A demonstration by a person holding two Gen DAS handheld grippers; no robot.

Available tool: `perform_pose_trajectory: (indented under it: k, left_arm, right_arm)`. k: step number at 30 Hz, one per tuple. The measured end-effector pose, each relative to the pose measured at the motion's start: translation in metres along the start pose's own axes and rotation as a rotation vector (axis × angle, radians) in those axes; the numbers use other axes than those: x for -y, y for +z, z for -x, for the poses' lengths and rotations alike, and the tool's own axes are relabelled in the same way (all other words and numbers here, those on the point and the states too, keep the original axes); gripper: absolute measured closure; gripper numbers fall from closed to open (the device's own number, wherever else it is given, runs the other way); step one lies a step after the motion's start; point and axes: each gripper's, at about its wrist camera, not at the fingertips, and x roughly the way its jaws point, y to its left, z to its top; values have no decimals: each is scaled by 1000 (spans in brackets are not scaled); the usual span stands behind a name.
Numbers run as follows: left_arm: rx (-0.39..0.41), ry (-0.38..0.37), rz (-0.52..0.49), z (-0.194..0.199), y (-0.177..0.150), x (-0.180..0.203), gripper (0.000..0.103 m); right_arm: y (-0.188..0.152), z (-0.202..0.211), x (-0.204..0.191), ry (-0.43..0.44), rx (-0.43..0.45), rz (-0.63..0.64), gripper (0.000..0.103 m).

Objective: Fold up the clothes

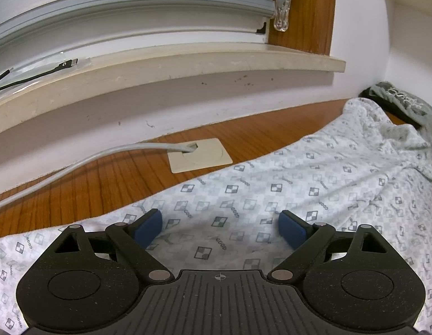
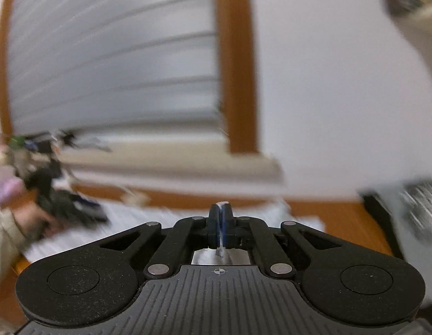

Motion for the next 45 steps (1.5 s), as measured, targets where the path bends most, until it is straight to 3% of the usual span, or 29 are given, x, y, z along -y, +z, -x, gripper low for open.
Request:
perform_pose_trajectory:
  k: [6, 8, 10, 11, 13, 19, 22, 24, 25, 27, 29, 35, 38, 41, 45]
  left_arm:
    - [-5, 7, -7, 0, 0, 2, 8]
    - [-9, 9, -10, -1, 0, 3, 5]
    - [-9, 7, -9, -1, 0, 3, 5]
    - [-9, 6, -9, -1, 0, 3, 4]
    - [-10, 4, -9, -1, 0, 2, 4]
    - [-11, 16, -23, -1, 0, 5, 3]
    - [12, 48, -38, 2, 0, 9, 9]
    - [35, 81, -61, 5, -1, 14, 30]
    - [51, 98, -73, 8, -1, 16, 48]
    - [73, 110, -63, 12, 2, 23, 53]
    - [82, 53, -45, 14, 9, 34, 59]
    - [146, -110, -108, 25, 30, 111, 59]
    - [149, -199, -164, 24, 35, 157, 49]
    - [138, -244, -227, 14, 34, 197, 46]
    - [101, -219, -317, -4, 29, 232, 39]
  right_arm:
    - [45, -117, -45, 184, -26, 12, 100]
    - [42, -154, -54, 192, -68, 22, 97]
    - [34, -183, -57, 190, -101, 15, 88]
    - [26, -188, -55, 184, -106, 17, 80]
    - [10, -198, -51, 169, -114, 23, 78]
    - [-46, -181, -24, 7, -141, 55, 67]
    - [-63, -165, -6, -50, -125, 19, 63]
    - [-69, -155, 8, -65, -101, -14, 62]
    - [-71, -150, 14, -69, -91, -26, 62]
    - [-73, -144, 22, -100, -97, -10, 63]
    - [-77, -144, 26, -118, -119, 4, 62]
    - [-90, -150, 50, -110, -197, -58, 57]
    - [-93, -153, 57, -96, -210, -84, 52]
    - [-95, -155, 63, -82, -222, -111, 52]
    - [-95, -155, 65, -85, -219, -123, 50]
